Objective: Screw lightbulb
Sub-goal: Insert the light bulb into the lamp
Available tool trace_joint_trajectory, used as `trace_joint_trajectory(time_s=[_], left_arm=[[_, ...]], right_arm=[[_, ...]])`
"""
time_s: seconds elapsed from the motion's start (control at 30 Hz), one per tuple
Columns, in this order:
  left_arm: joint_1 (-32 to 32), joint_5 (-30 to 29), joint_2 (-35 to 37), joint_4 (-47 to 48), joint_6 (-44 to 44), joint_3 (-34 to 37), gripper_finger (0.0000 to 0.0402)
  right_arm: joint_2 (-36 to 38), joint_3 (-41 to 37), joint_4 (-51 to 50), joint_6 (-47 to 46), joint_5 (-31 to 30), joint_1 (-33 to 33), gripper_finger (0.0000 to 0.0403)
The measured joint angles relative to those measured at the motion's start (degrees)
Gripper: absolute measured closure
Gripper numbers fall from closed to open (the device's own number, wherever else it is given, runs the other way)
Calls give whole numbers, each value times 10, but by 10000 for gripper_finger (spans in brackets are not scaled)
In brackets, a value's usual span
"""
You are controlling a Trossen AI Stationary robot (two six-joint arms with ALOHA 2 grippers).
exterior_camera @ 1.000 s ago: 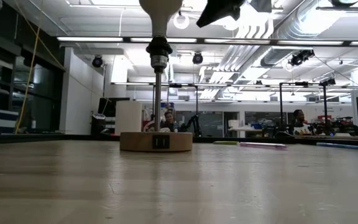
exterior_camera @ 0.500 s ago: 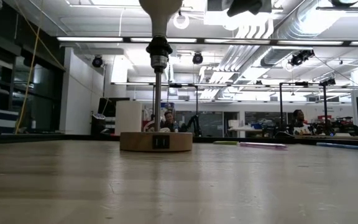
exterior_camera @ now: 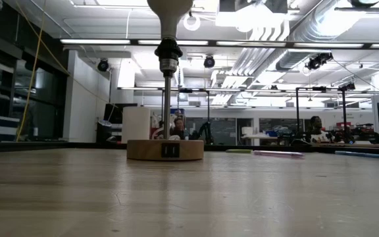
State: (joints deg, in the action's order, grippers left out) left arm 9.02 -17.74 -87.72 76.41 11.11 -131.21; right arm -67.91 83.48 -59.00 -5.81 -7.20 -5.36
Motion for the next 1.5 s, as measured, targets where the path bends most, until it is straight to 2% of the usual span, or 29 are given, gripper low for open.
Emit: trace_joint_trajectory(time_s=[0.13,0.33,0.73,1.03,1.2,1.5], left_arm=[[-2,-7,2,-1,22,10,401],[-13,-49,16,-21,22,58,401],[-16,-40,108,-186,48,263,401],[-15,-39,185,-313,74,411,401],[-14,-35,194,-335,79,445,401],[-12,-34,193,-339,83,447,401]], right_arm=[[11,0,-9,-13,-1,-17,403],[17,-1,-7,-29,-34,-43,403],[139,-222,149,-162,-33,-88,403],[167,-243,160,-173,-33,-72,403],[169,-243,155,-174,-33,-66,403],[169,-243,160,-177,-31,-66,403]])
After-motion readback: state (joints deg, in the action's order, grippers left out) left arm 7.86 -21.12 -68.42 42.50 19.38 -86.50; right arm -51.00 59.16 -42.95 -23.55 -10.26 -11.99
